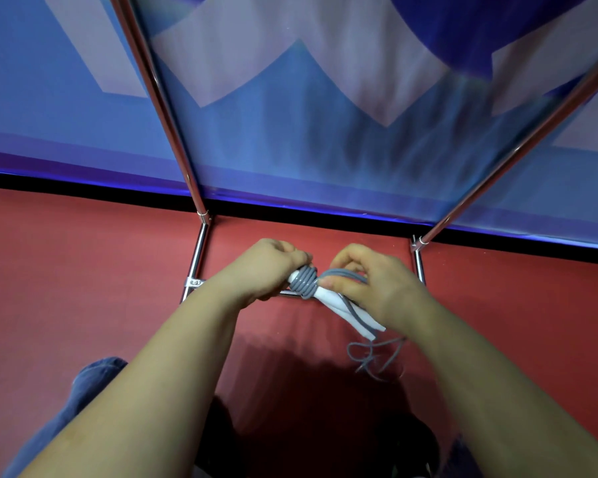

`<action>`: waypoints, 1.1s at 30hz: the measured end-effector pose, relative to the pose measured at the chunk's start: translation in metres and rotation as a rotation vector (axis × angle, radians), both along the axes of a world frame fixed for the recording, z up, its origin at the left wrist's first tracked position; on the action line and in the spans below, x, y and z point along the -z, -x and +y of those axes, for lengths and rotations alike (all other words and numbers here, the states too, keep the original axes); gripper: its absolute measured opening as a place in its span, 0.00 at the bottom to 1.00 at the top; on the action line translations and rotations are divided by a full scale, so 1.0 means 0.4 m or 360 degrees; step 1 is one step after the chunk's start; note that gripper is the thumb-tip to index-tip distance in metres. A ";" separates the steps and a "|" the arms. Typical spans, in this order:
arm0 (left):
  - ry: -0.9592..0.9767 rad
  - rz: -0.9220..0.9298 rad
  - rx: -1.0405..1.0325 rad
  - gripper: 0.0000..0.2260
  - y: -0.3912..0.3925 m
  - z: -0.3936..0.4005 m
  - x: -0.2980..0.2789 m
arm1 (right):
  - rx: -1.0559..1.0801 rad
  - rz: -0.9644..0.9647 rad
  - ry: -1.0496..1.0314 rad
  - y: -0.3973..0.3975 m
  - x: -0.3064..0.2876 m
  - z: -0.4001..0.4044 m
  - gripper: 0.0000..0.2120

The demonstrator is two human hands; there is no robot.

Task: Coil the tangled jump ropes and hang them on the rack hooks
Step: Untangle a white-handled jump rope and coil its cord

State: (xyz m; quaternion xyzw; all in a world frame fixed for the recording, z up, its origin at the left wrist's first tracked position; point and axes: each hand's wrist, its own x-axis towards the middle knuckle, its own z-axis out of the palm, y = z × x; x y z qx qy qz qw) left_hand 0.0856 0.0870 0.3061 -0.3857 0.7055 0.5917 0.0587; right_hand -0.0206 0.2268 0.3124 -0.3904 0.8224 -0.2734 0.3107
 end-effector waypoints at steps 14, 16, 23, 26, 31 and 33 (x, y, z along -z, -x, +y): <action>-0.0494 0.0462 -0.0068 0.15 -0.001 0.007 -0.026 | 0.0303 -0.0967 0.0070 -0.006 -0.027 -0.021 0.20; -0.0572 0.0540 -0.0139 0.14 0.003 0.008 -0.031 | 0.0477 -0.1360 0.0177 -0.017 -0.019 -0.031 0.22; -0.0745 0.0642 -0.0495 0.15 0.019 0.023 -0.026 | 0.0795 -0.2105 0.0497 -0.069 -0.014 -0.055 0.24; -0.0625 0.0612 -0.0634 0.15 0.030 0.037 -0.022 | 0.0871 -0.1537 0.0431 -0.086 0.010 -0.067 0.21; -0.0222 0.0514 -0.0942 0.15 0.031 0.007 -0.010 | 0.0585 -0.0922 0.0338 -0.121 0.015 -0.063 0.21; 0.0085 0.0432 -0.0930 0.15 0.019 -0.015 0.004 | 0.0407 -0.0700 0.0320 -0.129 0.002 -0.060 0.18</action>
